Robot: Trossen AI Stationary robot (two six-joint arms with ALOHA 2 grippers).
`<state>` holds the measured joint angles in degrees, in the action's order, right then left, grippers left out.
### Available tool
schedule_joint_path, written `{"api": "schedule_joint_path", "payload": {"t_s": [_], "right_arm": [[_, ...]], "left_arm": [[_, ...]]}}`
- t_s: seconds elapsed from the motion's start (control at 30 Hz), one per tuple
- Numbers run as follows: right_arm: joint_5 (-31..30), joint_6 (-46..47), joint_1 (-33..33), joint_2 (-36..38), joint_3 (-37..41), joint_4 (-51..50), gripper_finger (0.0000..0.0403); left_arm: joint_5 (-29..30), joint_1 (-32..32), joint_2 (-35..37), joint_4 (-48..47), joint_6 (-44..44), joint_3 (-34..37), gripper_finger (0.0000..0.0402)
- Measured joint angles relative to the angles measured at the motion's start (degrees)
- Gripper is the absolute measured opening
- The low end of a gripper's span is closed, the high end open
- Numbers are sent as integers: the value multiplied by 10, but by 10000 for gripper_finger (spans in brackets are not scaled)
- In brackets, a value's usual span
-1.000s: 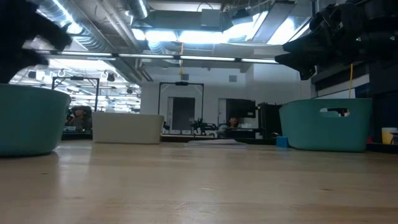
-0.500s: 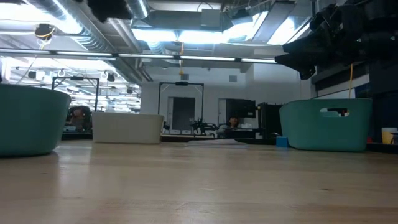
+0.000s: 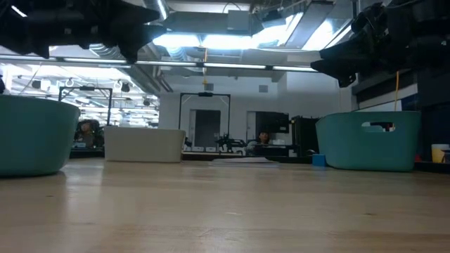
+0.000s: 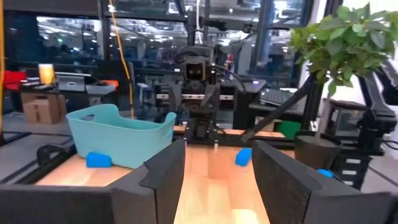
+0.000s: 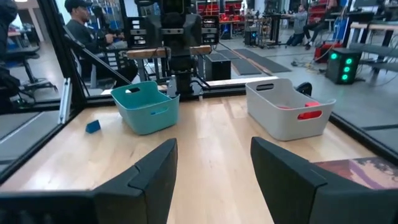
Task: Sort & place blocks by color
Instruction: Put the blue block into the left green bin
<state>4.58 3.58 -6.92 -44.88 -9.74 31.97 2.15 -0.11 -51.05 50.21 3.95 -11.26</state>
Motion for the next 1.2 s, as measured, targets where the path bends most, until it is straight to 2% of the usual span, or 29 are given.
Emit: {"api": "schedule_joint_path", "payload": {"t_s": [0.43, 0.53, 0.6, 0.73, 0.83, 0.93, 1.2], "right_arm": [[1, 7, 0, 0, 0, 10, 209], [21, 47, 2, 0, -23, -18, 209], [28, 81, 17, 0, -62, -105, 209], [-4, 156, 67, -19, -163, -406, 209], [-8, 245, 113, -41, -209, -575, 209], [-9, 349, 179, -58, -223, -656, 209], [-44, 618, 362, -89, -224, -757, 209]], "left_arm": [[0, 1, 0, -8, 2, 3, 179], [0, 1, 0, -8, 2, 3, 179], [0, 1, 0, -8, 2, 3, 179], [0, 1, 0, -8, 2, 3, 179], [0, 1, 0, -9, 2, 3, 179], [0, 1, 0, -9, 1, 3, 179], [0, 1, 0, -9, 0, 3, 179]]}}
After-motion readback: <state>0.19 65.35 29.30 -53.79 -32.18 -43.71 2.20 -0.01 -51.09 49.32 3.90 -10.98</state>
